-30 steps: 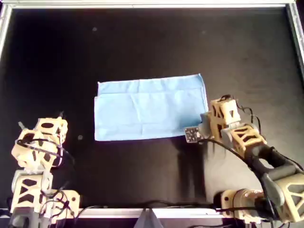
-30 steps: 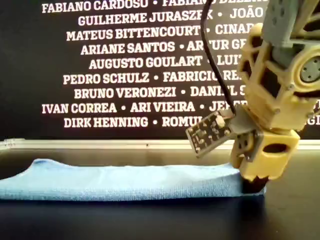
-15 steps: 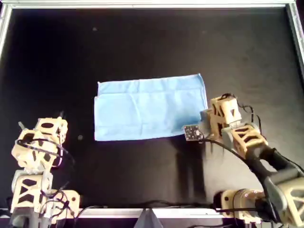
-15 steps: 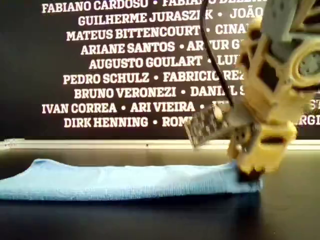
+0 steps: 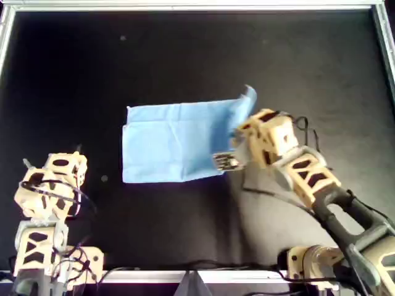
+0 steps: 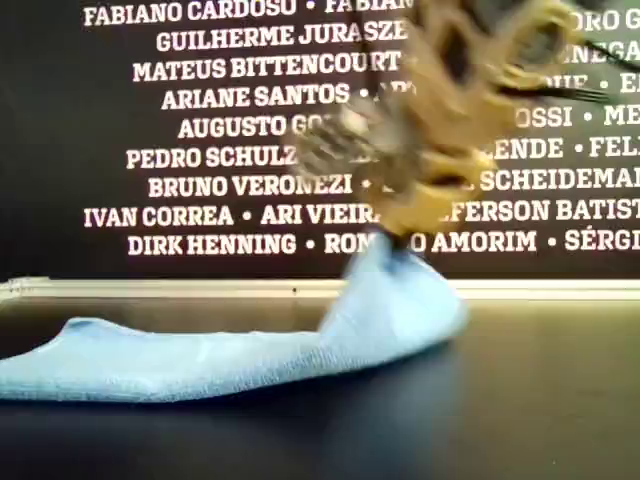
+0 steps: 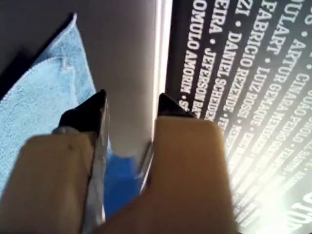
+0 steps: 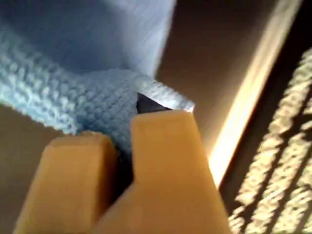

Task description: Fold a cloth

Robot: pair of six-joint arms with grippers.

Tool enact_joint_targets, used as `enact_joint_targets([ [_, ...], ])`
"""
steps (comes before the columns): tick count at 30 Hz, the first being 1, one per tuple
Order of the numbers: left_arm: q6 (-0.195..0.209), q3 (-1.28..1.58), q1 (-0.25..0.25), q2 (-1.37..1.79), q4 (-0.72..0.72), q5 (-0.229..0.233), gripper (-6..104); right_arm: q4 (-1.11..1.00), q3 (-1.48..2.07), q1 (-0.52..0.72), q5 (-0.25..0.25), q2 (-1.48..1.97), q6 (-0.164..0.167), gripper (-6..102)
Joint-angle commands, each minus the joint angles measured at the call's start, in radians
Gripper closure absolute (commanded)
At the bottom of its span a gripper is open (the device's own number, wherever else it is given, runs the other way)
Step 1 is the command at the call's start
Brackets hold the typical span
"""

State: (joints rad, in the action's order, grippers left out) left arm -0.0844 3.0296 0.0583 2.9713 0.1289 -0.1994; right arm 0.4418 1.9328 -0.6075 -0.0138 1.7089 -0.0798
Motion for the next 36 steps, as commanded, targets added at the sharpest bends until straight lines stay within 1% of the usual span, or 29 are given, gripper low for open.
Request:
enact_joint_targets([
  [1, -0.003, -0.006, 0.021, 0.002, -0.006, 0.0, 63, -0.025, -0.13, -0.072, -0.005, 0.029, -0.002, 96],
  [4, -0.003, -0.006, 0.021, 0.002, -0.006, 0.002, 63, -0.025, -0.199, -0.112, -0.003, -0.057, -0.002, 96],
  [6, -0.003, -0.006, 0.023, 0.002, -0.006, 0.006, 63, -0.025, -0.255, -0.138, 0.011, -0.129, -0.002, 96],
  [17, -0.003, -0.006, 0.026, 0.0, -0.006, 0.008, 63, -0.025, -0.583, -0.259, 0.012, -0.403, -0.002, 96],
  [21, -0.003, -0.006, 0.026, 0.0, -0.006, 0.008, 63, -0.025, -0.683, -0.304, 0.005, -0.491, 0.011, 96],
  [23, -0.003, -0.006, 0.026, 0.0, -0.006, 0.008, 63, -0.025, -0.727, -0.319, 0.012, -0.538, 0.012, 96],
  [30, -0.003, -0.006, 0.026, 0.0, -0.006, 0.008, 63, -0.025, -0.902, -0.37, 0.012, -0.67, 0.014, 96],
  [36, -0.003, -0.006, 0.025, 0.0, -0.006, 0.008, 63, -0.025, -1.023, -0.38, 0.012, -0.761, 0.014, 96],
])
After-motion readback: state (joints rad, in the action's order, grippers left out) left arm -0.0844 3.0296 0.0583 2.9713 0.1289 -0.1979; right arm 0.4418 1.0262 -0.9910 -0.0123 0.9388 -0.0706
